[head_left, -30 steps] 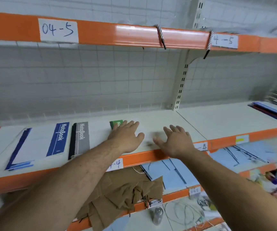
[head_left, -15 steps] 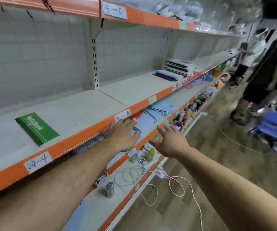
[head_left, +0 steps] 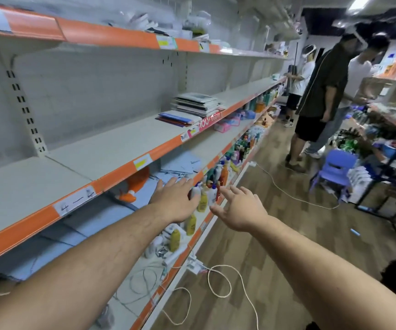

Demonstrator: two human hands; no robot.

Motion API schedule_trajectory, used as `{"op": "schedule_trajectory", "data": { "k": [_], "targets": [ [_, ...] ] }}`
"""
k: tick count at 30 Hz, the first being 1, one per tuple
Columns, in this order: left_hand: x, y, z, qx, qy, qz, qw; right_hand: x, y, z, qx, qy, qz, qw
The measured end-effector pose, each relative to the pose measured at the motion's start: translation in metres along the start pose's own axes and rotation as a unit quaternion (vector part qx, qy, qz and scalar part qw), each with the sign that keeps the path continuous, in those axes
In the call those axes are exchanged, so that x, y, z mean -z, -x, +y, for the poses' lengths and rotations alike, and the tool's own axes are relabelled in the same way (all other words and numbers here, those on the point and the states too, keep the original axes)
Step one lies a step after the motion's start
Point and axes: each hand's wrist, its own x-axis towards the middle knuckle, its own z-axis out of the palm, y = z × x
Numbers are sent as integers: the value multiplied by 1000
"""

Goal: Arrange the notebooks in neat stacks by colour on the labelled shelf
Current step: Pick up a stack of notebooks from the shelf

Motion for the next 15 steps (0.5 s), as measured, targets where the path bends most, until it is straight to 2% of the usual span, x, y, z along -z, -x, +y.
{"op": "schedule_trajectory", "data": {
  "k": [8,15],
  "targets": [
    [-13,-104,85,-11,-9,-6,1000,26,-63,109,-15,0,9,1000],
    [-25,-198,131,-35,-17,-17,999,27,-133,177,-49,-17,-7,999]
  ]
}}
